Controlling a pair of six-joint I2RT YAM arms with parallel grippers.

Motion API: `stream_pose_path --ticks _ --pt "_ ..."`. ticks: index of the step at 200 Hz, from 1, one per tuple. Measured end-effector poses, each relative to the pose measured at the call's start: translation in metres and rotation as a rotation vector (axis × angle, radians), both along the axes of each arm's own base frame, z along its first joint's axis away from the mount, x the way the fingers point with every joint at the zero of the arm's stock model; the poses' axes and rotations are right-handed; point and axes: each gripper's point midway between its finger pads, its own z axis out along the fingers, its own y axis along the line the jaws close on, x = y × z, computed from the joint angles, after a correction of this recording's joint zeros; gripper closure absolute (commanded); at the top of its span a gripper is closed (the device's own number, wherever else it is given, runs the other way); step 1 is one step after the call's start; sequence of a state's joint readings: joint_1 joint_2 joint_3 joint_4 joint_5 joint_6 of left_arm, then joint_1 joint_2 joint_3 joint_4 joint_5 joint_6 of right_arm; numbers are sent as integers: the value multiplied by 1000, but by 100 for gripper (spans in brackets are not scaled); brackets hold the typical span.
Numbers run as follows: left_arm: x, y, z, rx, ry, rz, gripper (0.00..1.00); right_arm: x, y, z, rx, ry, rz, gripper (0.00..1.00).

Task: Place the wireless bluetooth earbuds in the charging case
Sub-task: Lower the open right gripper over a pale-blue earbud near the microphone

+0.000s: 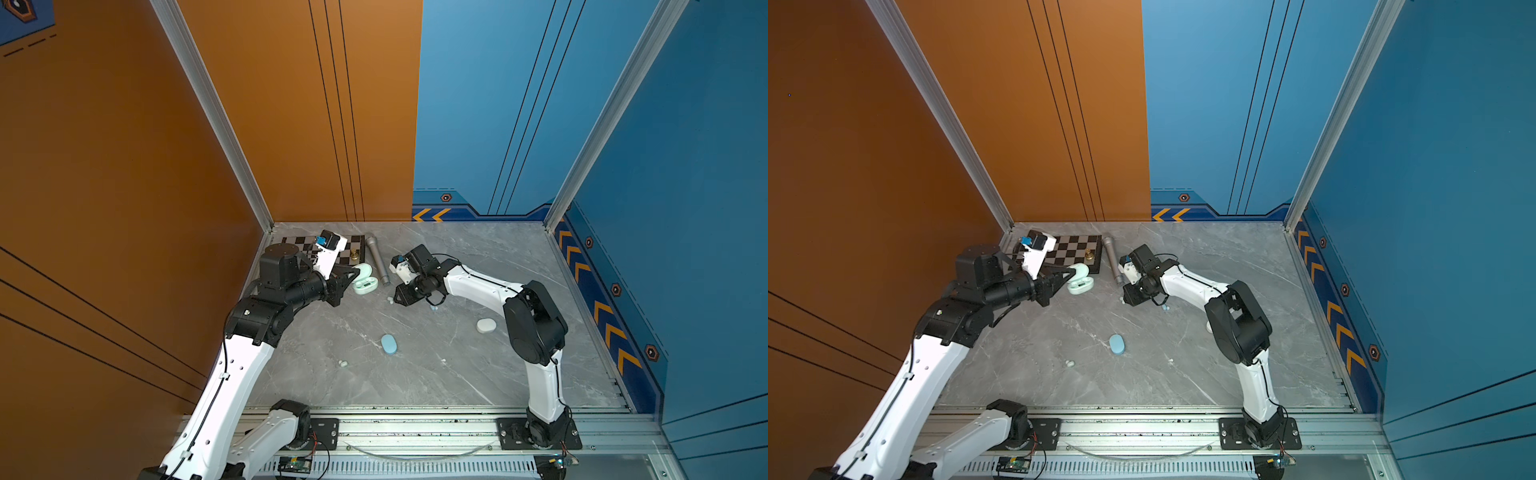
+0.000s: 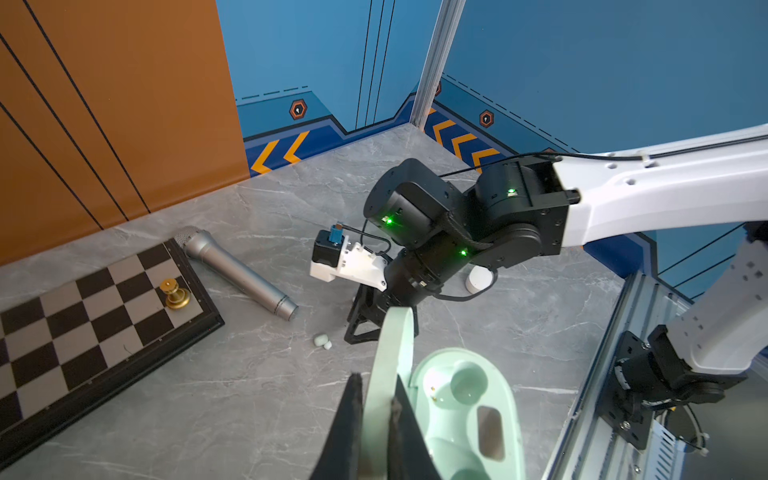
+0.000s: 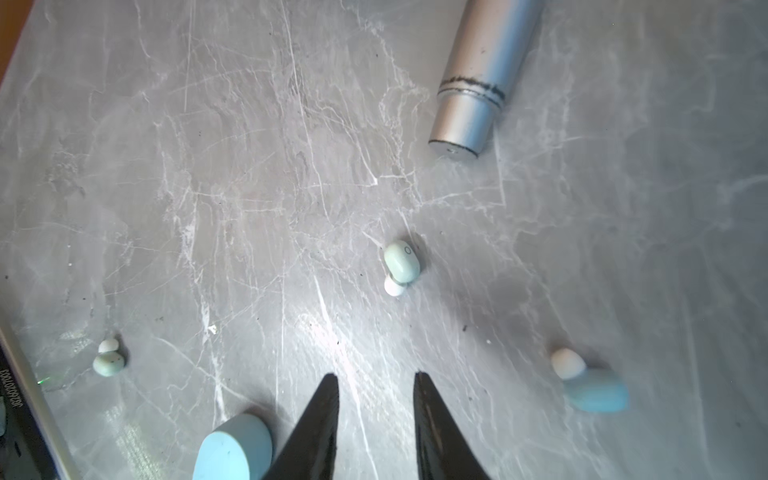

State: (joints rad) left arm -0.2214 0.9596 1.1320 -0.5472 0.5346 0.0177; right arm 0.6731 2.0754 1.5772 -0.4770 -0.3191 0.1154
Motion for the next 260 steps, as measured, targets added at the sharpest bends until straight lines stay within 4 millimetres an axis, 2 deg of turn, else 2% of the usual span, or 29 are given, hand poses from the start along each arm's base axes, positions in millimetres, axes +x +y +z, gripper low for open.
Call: stream_pose_path --ticks 27,56,98,130,177,221,260 --pt "-10 2 -14 -20 43 14 100 13 9 -11 -43 -36 17 61" --pt "-16 4 -16 -41 56 27 100 25 15 -21 -85 -72 23 61" --pt "-15 4 -18 -49 72 39 100 26 28 -38 -139 -89 44 64" --pt "-10 3 -24 -42 95 42 100 26 37 -41 -156 -100 51 69" --pt "-8 1 -28 -38 109 37 100 27 32 -44 -195 -108 40 71" --pt "-7 1 -29 -36 114 38 100 25 29 -45 -213 -98 36 63" --pt "-8 1 -29 -37 112 38 100 23 28 -46 -210 -88 31 62"
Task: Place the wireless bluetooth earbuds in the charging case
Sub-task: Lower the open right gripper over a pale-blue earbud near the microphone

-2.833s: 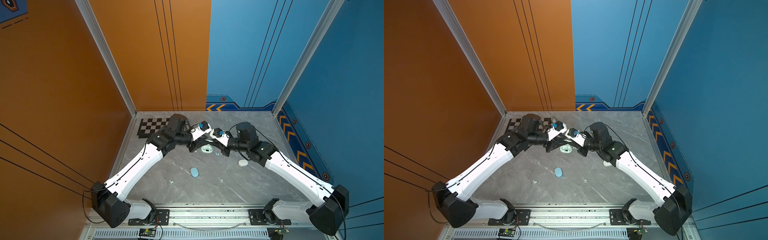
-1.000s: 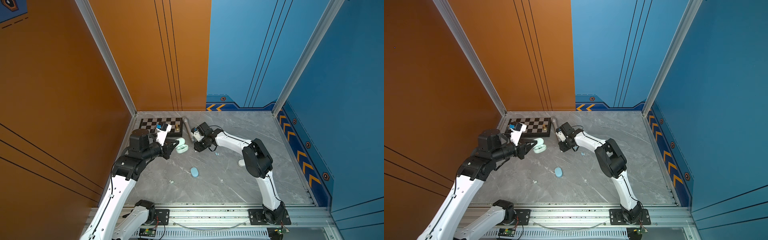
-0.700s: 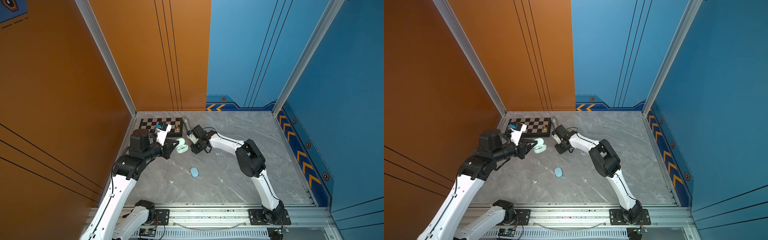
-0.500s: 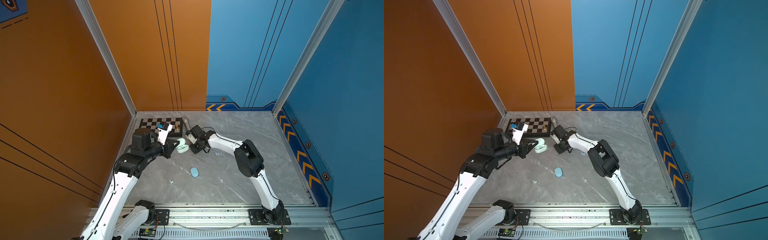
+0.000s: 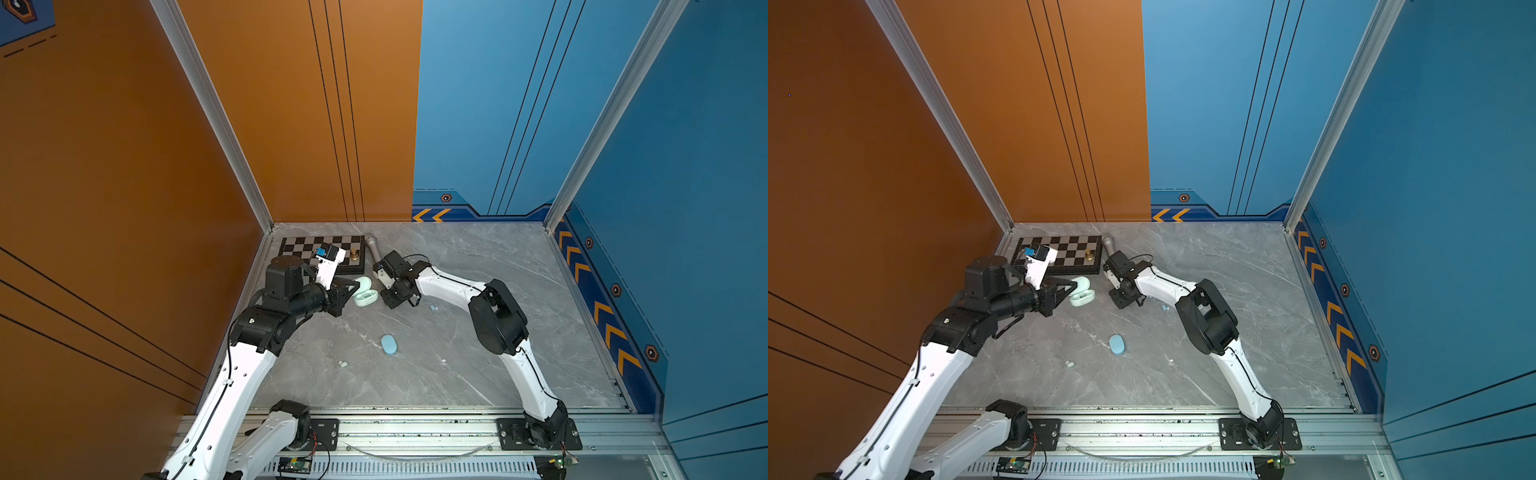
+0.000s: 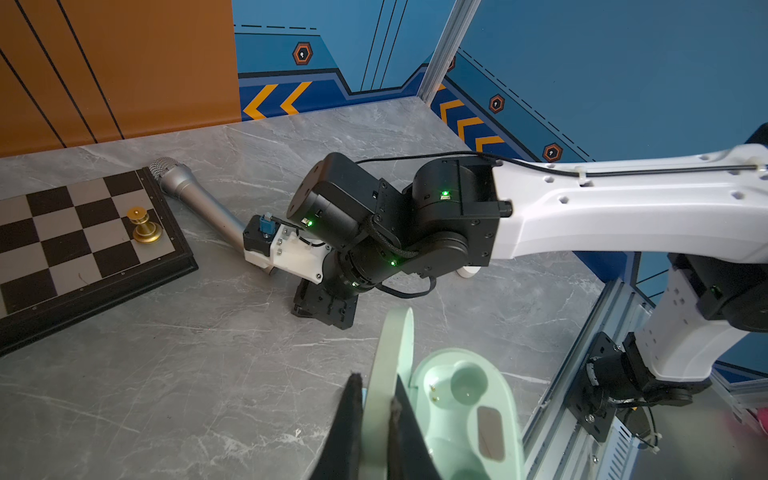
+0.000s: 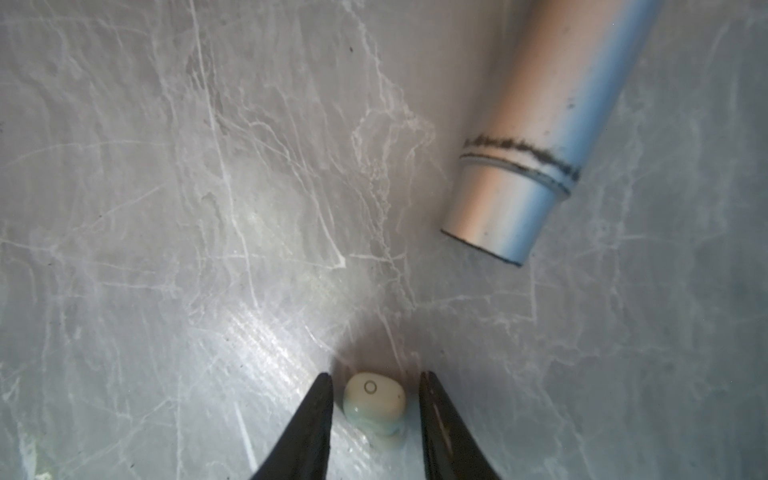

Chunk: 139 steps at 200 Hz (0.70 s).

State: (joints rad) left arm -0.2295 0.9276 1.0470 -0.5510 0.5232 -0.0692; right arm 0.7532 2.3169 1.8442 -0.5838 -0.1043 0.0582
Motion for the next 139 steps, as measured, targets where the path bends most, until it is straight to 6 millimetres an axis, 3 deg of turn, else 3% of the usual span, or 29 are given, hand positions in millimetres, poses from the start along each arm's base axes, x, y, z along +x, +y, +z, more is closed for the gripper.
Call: stream_pose_path --ticks 56,91,139 --pt "-3 1 5 -5 -20 0 100 -14 -2 0 6 34 -26 62" --pt "-6 1 -11 3 14 0 100 -26 3 1 16 57 -15 63" --pt "-8 2 -11 4 10 2 100 -43 12 1 40 103 1 73"
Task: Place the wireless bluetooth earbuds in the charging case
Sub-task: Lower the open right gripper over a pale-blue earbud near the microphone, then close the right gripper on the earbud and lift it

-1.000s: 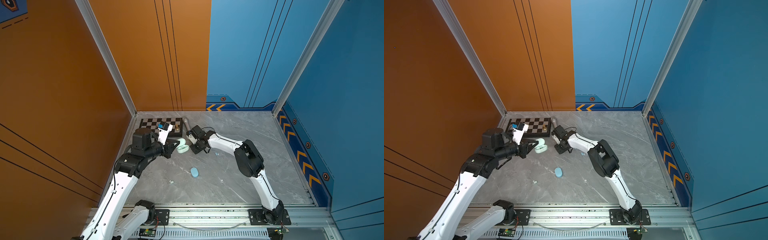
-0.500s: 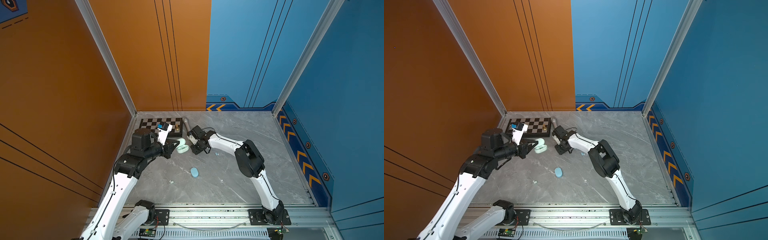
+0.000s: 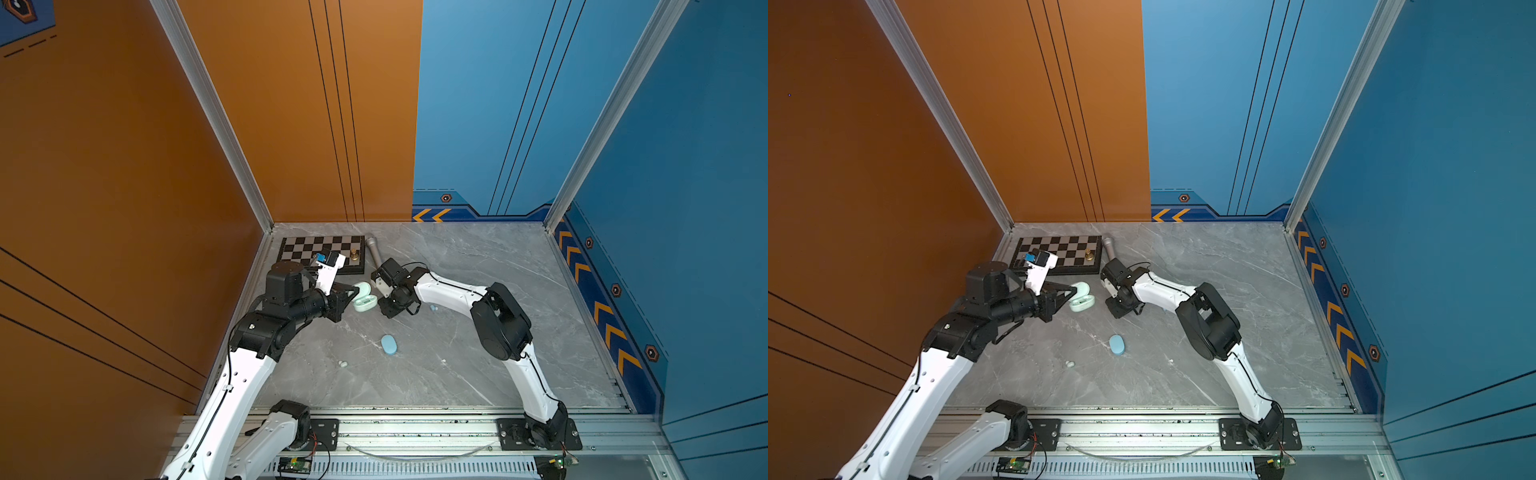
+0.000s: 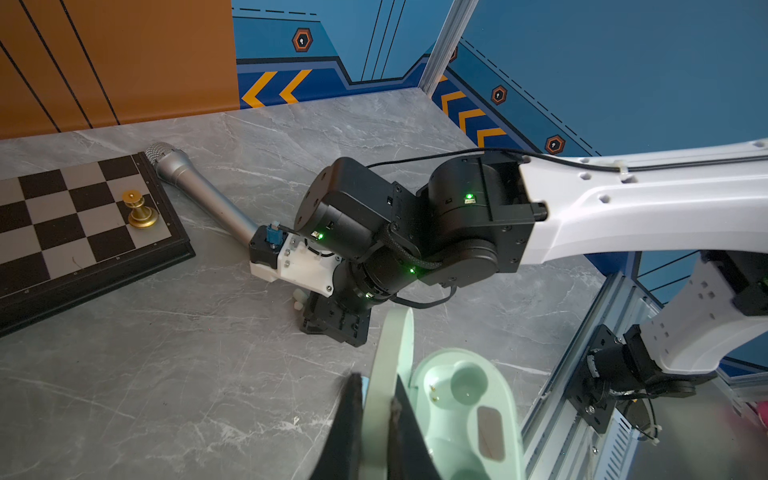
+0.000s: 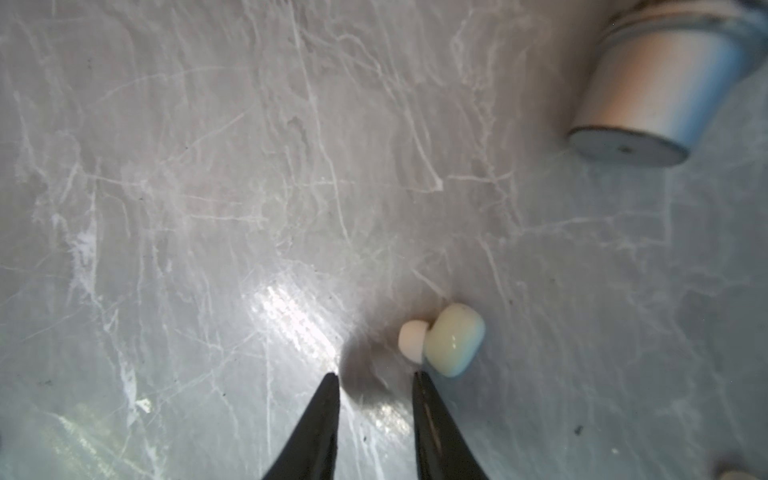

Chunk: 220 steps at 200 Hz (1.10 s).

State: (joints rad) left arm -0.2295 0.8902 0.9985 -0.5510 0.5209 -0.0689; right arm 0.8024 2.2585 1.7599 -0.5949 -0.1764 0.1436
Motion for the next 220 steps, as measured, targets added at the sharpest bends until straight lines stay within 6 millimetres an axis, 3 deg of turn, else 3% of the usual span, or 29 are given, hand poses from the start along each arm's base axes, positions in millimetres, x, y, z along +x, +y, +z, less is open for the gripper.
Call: stream_pose_path --ticks 26,45,93,111,154,220 --pt "-1 2 2 3 -12 8 100 -6 -2 1 17 31 -8 76" --pt "-1 3 4 6 -20 15 100 -4 -8 6 32 42 -38 71" --pt "0 5 4 25 -37 23 100 34 -34 42 109 16 -211 66" --pt "1 6 4 28 -38 28 100 46 -39 47 141 22 -287 64" --pt "1 7 4 33 -41 29 100 51 -37 42 160 56 -377 56" --pt "1 7 3 33 -40 30 100 38 -18 3 113 101 -365 61"
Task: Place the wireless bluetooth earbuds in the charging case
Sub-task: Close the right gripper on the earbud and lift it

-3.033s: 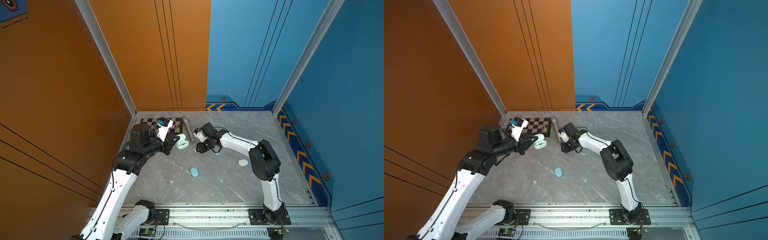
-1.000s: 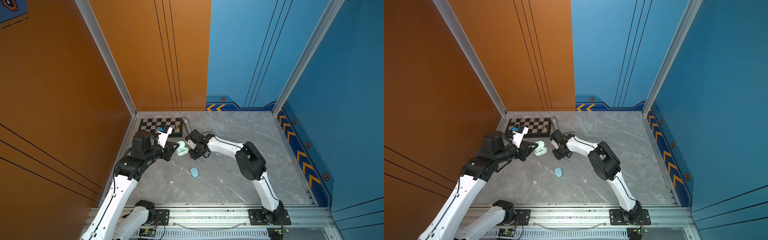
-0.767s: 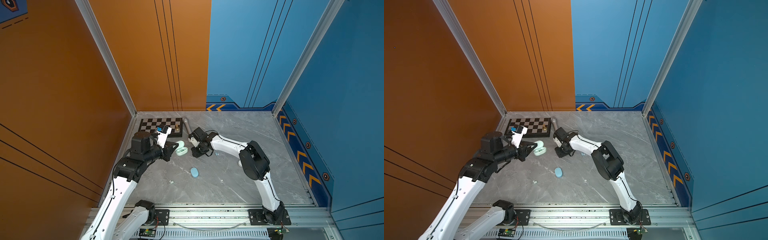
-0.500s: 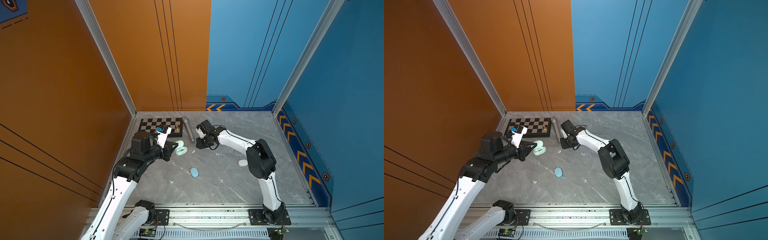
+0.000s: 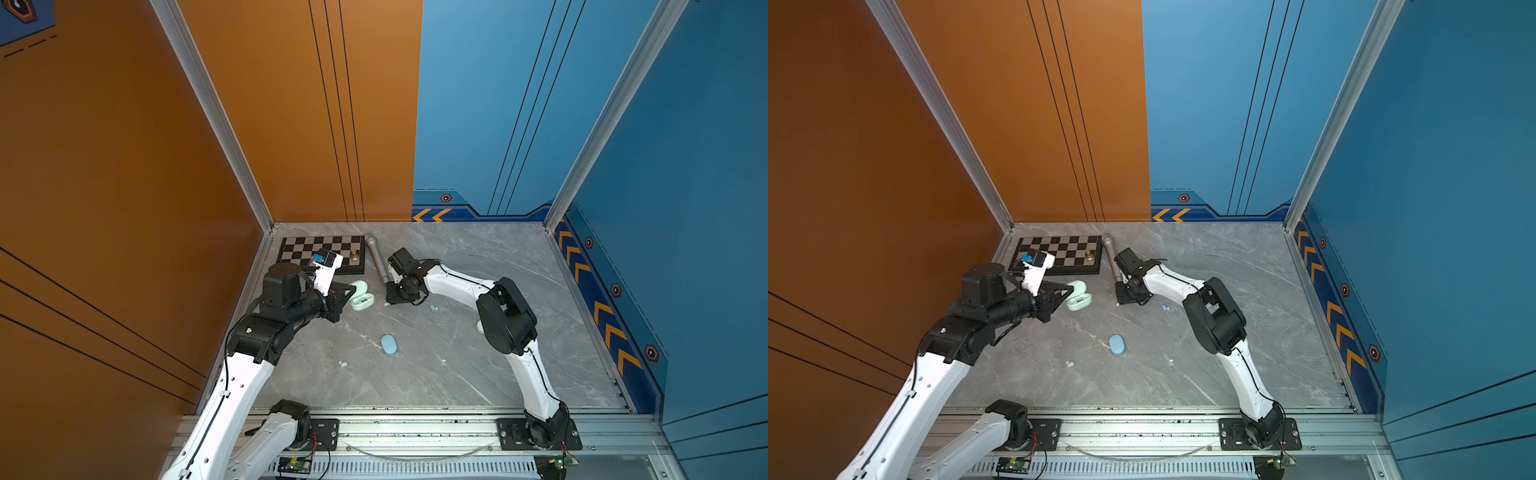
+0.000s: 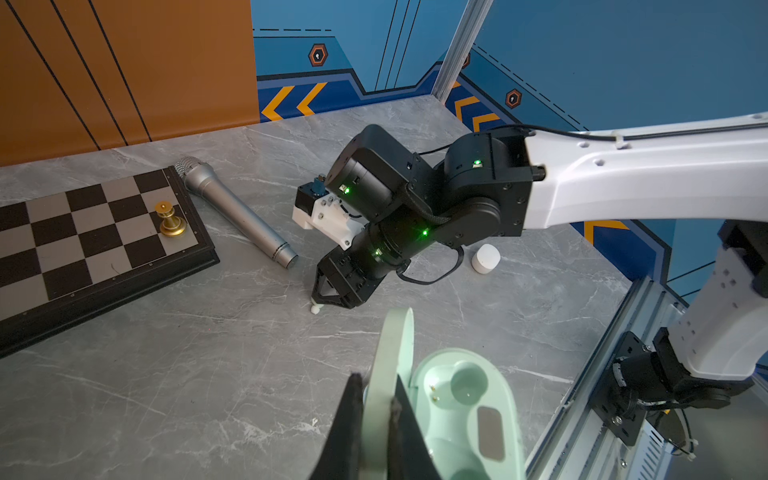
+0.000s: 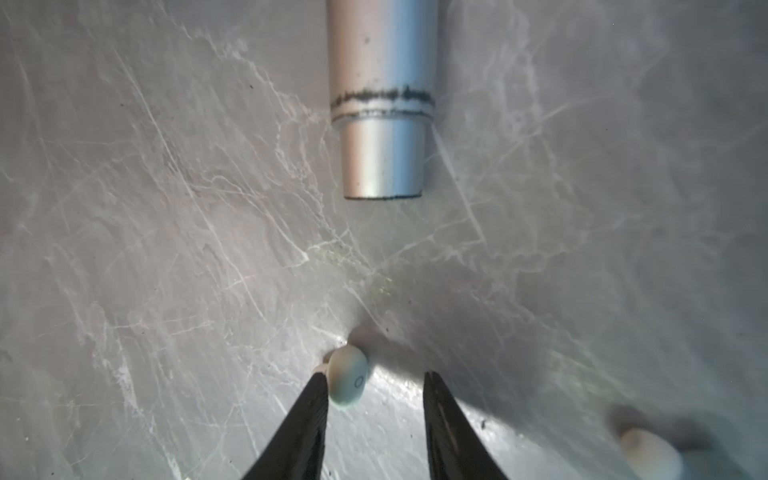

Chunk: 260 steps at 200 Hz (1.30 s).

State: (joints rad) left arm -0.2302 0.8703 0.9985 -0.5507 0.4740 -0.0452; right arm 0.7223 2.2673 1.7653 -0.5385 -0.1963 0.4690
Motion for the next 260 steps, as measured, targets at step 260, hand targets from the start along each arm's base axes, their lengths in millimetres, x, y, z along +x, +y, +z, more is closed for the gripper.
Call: stream_pose_path --ticks 260 --pt "0 0 -1 3 0 -1 100 7 17 -4 7 -9 -55 83"
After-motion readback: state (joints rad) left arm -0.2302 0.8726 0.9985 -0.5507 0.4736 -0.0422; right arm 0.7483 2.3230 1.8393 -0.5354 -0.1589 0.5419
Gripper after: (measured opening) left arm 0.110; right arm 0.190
